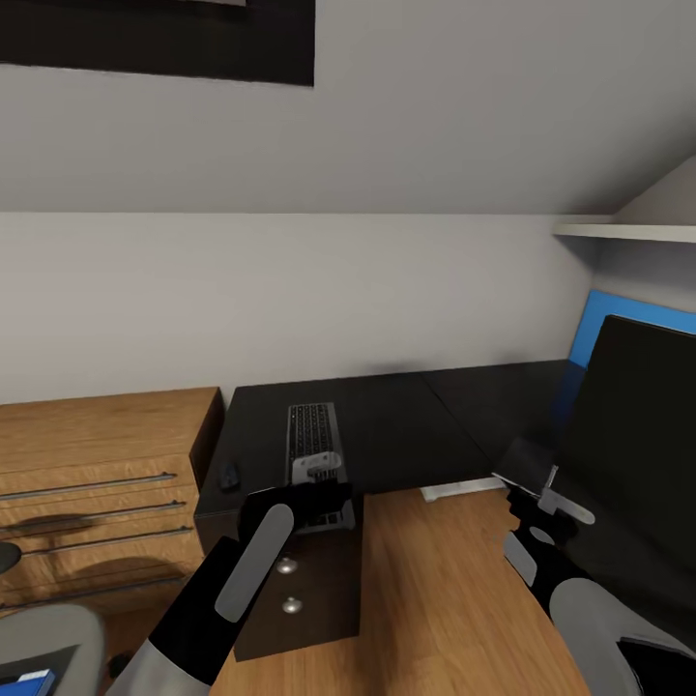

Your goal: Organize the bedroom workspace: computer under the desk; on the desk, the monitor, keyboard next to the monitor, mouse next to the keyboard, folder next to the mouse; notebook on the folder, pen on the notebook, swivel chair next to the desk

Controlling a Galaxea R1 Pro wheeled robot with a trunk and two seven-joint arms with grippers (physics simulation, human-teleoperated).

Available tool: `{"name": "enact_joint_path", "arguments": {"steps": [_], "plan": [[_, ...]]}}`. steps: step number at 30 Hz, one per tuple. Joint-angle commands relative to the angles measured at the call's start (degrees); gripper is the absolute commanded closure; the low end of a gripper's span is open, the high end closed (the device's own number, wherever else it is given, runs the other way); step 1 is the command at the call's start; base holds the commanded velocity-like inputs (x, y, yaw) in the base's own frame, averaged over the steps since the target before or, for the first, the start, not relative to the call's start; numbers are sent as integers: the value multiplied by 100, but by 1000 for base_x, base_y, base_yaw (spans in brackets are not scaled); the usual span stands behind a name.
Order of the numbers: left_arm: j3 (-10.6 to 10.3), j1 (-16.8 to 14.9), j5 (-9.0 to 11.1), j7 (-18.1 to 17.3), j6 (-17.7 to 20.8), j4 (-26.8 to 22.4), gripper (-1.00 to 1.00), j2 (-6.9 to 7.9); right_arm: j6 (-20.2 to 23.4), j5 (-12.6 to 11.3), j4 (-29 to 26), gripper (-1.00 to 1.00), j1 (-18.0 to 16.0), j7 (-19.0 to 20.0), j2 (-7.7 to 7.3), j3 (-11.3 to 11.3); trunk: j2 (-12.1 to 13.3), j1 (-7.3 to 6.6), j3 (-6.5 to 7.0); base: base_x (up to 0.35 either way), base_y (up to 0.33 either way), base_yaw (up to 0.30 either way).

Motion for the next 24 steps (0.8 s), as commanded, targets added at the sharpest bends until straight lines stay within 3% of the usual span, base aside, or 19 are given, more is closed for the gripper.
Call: {"name": "enact_joint_path", "arguments": {"steps": [1, 24], "plan": [[-5, -5, 61, 59, 4, -4, -100, 0, -35, -61, -1, -100, -4, 4, -1, 14, -3, 2, -6, 241, 0, 0], [-5, -5, 61, 49, 10, 70, -100, 0, -35, -63, -16, -100, -4, 3, -52, 4, -3, 2, -6, 84, 0, 0]]}}
